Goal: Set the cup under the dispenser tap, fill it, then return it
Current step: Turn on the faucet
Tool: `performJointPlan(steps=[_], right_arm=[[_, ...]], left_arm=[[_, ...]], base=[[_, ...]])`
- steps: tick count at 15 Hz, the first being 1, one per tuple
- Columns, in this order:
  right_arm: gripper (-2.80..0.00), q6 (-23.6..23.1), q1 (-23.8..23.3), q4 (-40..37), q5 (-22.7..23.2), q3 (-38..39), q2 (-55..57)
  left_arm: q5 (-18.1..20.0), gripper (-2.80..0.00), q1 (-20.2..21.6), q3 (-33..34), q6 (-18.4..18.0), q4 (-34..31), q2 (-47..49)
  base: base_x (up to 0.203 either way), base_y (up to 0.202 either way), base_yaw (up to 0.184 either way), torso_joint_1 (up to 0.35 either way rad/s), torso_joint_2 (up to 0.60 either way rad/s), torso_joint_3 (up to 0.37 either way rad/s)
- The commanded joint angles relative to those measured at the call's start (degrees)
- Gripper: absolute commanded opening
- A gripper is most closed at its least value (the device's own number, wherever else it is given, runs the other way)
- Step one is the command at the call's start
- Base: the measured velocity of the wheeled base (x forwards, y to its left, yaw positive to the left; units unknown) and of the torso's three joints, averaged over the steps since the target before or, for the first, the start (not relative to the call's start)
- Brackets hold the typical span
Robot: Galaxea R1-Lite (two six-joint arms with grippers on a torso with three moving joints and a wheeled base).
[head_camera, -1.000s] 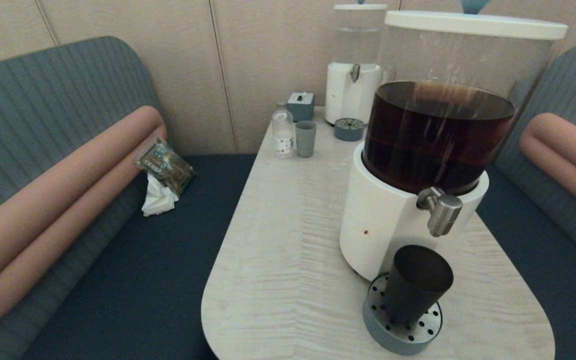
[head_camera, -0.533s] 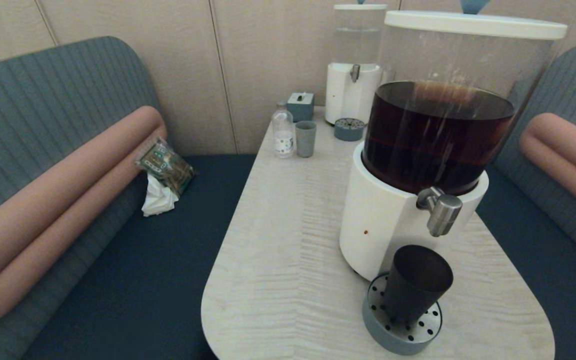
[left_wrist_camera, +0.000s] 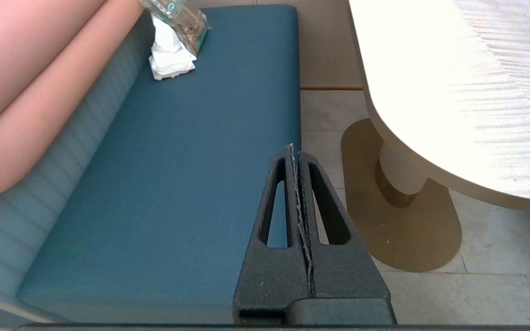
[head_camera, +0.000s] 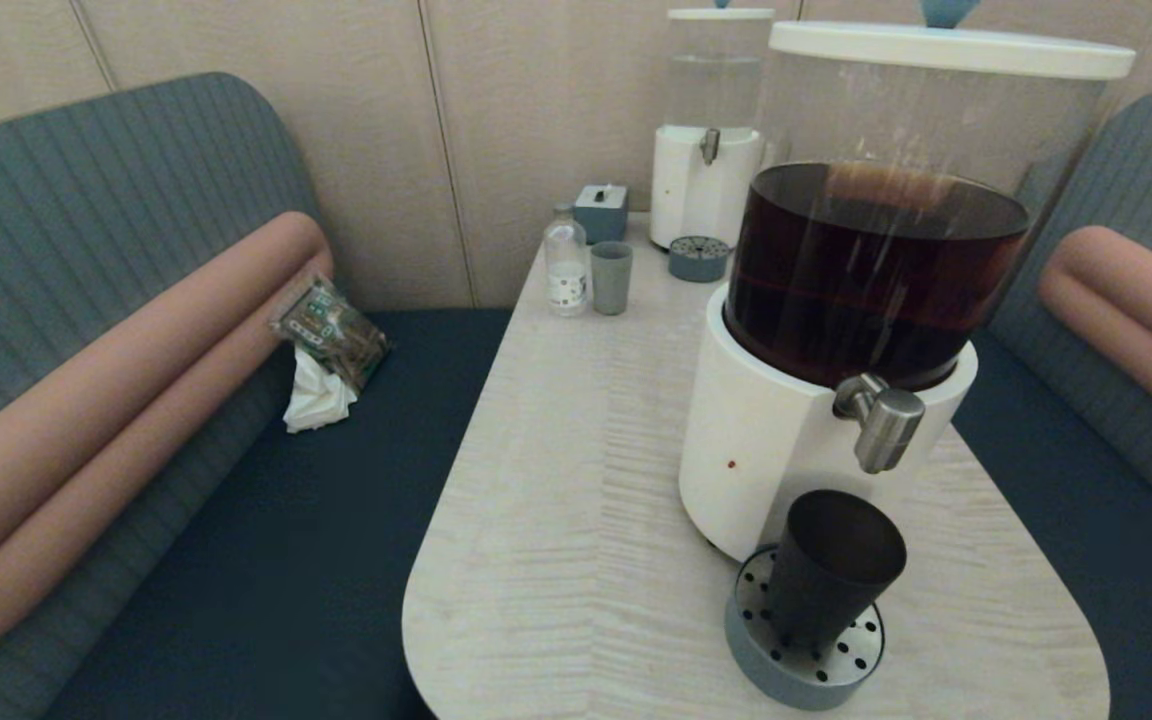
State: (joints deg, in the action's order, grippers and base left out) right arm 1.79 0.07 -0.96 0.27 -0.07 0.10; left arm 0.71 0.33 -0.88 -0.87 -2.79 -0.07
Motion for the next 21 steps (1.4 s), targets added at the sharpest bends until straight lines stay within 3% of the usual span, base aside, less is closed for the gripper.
performJointPlan(steps=[1, 4, 7, 16, 21], right_arm=[[-2.8, -0.81, 0.01, 0.01, -0.17, -0.1, -0.01], [-2.8, -0.93, 0.01, -3.11, 0.16, -6.46, 0.23], [-2.8, -1.2, 0.1, -11.9, 2.23, -21.23, 4.31], [-2.8, 0.01, 1.03, -14.96, 3.77, -63.25, 55.61], [-2.8, 1.52, 2.14, -25.92, 4.64, -79.73, 74.62]], left_arm=[[0.0, -2.8, 0.1, 0.0, -0.01, -0.02, 0.16], [0.0, -2.8, 0.02, 0.0, -0.01, -0.02, 0.16], [0.0, -2.8, 0.11, 0.0, -0.1, -0.02, 0.16], [0.0, -2.8, 0.02, 0.0, -0.01, -0.02, 0.16], [0.0, -2.8, 0.11, 0.0, -0.01, -0.02, 0.16]], base=[[0.0, 0.0, 0.0, 0.0, 0.0, 0.0], [0.0, 0.0, 0.0, 0.0, 0.0, 0.0], [0.0, 0.0, 0.0, 0.0, 0.0, 0.0], [0.0, 0.0, 0.0, 0.0, 0.0, 0.0], [0.0, 0.0, 0.0, 0.0, 0.0, 0.0]])
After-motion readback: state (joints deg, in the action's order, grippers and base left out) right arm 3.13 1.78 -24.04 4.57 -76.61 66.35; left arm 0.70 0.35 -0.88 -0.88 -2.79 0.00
